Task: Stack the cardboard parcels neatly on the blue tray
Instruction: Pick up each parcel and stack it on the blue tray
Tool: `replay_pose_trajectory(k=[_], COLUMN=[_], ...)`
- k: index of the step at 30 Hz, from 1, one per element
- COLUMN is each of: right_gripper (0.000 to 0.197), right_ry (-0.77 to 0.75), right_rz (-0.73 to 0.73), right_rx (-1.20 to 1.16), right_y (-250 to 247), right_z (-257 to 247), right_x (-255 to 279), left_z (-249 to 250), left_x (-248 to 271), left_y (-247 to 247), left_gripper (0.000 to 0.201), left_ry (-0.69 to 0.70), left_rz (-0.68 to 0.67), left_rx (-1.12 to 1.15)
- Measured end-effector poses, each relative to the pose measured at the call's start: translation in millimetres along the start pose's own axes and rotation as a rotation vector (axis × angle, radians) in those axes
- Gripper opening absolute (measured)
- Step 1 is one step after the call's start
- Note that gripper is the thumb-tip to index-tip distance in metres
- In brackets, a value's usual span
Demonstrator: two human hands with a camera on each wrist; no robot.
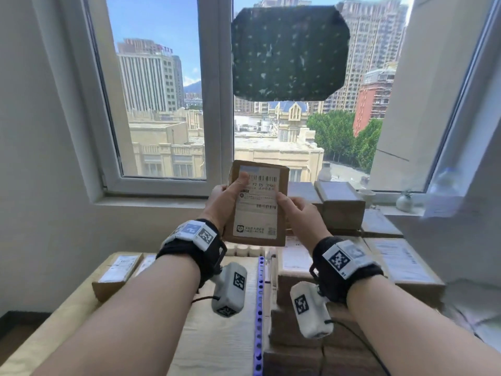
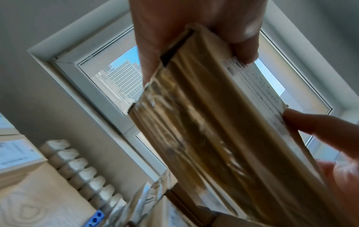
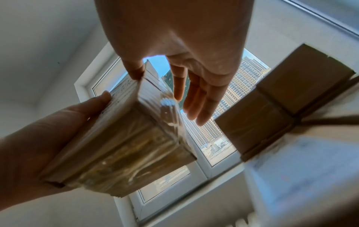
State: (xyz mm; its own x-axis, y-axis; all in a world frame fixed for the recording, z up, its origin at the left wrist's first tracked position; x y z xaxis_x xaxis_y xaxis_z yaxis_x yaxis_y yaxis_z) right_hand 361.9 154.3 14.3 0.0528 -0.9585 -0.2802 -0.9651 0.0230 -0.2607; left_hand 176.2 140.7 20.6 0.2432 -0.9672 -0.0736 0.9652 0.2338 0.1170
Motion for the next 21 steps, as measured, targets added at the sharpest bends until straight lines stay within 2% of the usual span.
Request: replay_pose_trajectory(k=[3, 7, 8, 11, 13, 18, 21], right_gripper=[0.058, 0.09, 0.088, 0.058, 0.046, 0.047, 0.051], right_ry=[0.01, -0.006, -0.01, -0.023, -0.016, 0.04, 0.079], right_rz=[-0.017, -0.012, -0.013, 0.0, 0.009, 0.045, 0.083], right_rx=[-0.079, -0.14, -0.159, -0.189, -0.197, -0.223, -0.219], right_y=[-37.3, -89.5, -102.4, -143.0, -170.3, -226.6, -253.7], right_z=[3.1, 8.1, 10.6, 17.0, 25.5, 50.7, 66.3], right_x=[-16.0, -40.0, -47.7, -67.6, -79.9, -113.9, -131.2], left_z=[14.6, 23.6, 24.9, 27.1, 25.1, 20.5, 15.8], left_x=[-7.0, -22.3, -26.1, -36.5, -46.8, -77.3, -93.8], left_y=[50.4, 116.6, 132.2, 179.6, 209.8, 274.9, 305.7], left_gripper=[0.097, 0.097, 0.098, 0.087, 0.08, 0.068, 0.076], left_ry=[0.034, 0.038, 0.042, 0.042, 0.031, 0.031, 0.052], left_rz=[-0.036, -0.067, -0.063, -0.051, -0.051, -0.084, -0.114], left_rx=[0.009, 0.004, 0.008, 0.001, -0.023, -0.156, -0.26])
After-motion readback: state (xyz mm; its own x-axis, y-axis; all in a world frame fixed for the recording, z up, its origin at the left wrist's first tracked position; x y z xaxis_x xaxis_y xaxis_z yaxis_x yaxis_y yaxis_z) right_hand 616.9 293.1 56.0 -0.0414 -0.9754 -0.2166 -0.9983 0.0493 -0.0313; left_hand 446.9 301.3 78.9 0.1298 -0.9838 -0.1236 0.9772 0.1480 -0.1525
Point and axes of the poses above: each hand's wrist, its own x-axis away from the middle knuckle, its own y-axis out of the palm, z = x × y, the point moved 9 cm from there along -x, towards the middle knuckle, and after that the axes turned 5 degrees about z, right-handed, at the moved point
